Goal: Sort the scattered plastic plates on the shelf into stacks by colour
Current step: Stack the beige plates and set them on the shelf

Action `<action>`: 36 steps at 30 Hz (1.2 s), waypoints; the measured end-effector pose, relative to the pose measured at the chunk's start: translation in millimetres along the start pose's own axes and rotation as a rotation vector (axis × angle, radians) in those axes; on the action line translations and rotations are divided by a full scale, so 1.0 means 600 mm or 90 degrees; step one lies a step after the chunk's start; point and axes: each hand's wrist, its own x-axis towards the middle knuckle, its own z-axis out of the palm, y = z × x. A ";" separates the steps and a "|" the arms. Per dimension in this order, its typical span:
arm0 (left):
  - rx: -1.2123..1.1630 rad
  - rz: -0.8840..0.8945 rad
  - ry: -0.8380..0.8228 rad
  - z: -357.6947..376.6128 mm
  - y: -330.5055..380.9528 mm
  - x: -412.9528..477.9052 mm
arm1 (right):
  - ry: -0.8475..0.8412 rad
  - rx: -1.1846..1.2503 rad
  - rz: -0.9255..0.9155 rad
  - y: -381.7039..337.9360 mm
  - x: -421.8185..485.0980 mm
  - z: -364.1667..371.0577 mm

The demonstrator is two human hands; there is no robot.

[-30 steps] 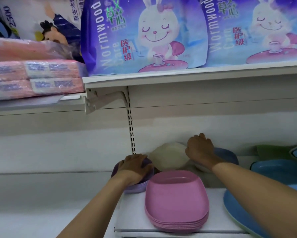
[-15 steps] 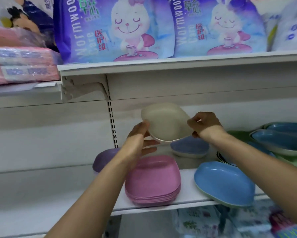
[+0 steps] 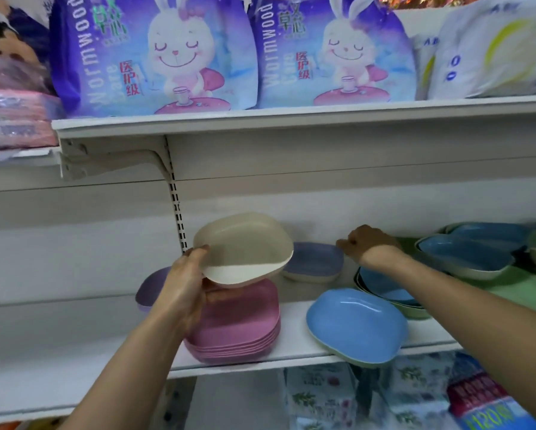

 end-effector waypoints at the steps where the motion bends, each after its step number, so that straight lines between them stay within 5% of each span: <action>1: -0.004 0.005 0.014 -0.002 0.000 -0.002 | -0.004 -0.084 -0.010 -0.002 0.008 0.006; 4: -0.004 0.016 0.052 -0.003 -0.001 -0.011 | -0.022 -0.207 -0.026 -0.005 0.028 0.021; 9: -0.004 -0.004 0.096 -0.007 -0.010 -0.024 | -0.120 -0.192 -0.026 -0.014 0.049 0.037; 18: 0.005 -0.008 0.157 -0.008 -0.014 -0.050 | -0.096 0.099 -0.048 -0.017 0.051 -0.026; 26: 0.054 -0.002 0.120 0.044 -0.028 -0.076 | -0.134 0.172 -0.154 -0.066 -0.045 -0.084; 36: -0.012 0.015 0.046 0.051 -0.056 -0.091 | -0.017 -0.033 -0.361 -0.104 -0.094 -0.044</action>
